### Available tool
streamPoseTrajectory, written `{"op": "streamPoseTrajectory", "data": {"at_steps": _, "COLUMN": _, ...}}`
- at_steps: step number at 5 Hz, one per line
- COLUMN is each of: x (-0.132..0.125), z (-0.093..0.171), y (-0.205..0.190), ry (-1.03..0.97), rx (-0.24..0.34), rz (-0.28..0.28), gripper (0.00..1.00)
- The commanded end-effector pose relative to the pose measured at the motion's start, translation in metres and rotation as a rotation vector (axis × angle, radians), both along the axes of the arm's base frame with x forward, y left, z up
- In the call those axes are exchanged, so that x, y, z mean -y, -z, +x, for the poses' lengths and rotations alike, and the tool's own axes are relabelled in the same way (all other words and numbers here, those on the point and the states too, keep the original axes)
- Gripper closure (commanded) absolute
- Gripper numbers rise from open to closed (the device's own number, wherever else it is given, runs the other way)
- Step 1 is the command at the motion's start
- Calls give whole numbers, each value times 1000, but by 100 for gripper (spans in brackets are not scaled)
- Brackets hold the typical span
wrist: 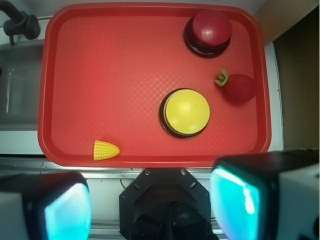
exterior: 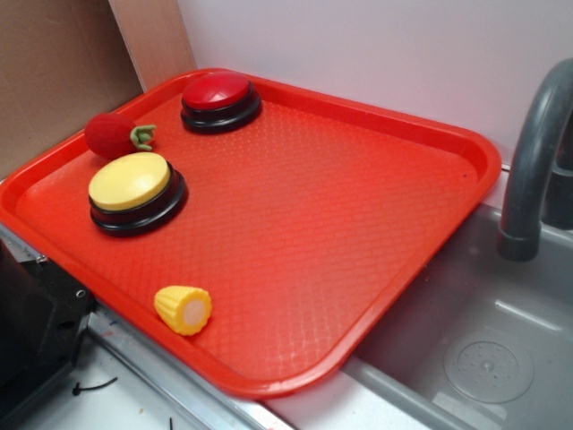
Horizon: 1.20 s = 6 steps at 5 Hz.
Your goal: Push the yellow button.
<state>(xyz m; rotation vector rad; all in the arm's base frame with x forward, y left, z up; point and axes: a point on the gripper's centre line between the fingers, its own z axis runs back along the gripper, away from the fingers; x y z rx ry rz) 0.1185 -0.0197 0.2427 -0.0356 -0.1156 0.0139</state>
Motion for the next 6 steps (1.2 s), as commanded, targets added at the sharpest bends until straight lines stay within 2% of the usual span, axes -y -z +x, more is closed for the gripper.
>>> {"op": "streamPoseTrajectory", "data": {"at_steps": 1, "x": 0, "z": 0, "y": 0, "ry": 0, "rx": 0, "rz": 0, "gripper": 0}}
{"op": "streamPoseTrajectory", "data": {"at_steps": 2, "x": -43, "z": 14, "y": 41, "ry": -211, "rx": -36, "rz": -29, "gripper": 0}}
{"op": "streamPoseTrajectory", "data": {"at_steps": 3, "x": -56, "z": 25, "y": 59, "ry": -282, "rx": 27, "rz": -34, "gripper": 0}}
{"op": "streamPoseTrajectory", "data": {"at_steps": 4, "x": -69, "z": 41, "y": 88, "ry": -394, "rx": 46, "rz": -35, "gripper": 0}}
{"op": "streamPoseTrajectory", "data": {"at_steps": 6, "x": -66, "z": 61, "y": 154, "ry": -371, "rx": 33, "rz": -20, "gripper": 0}}
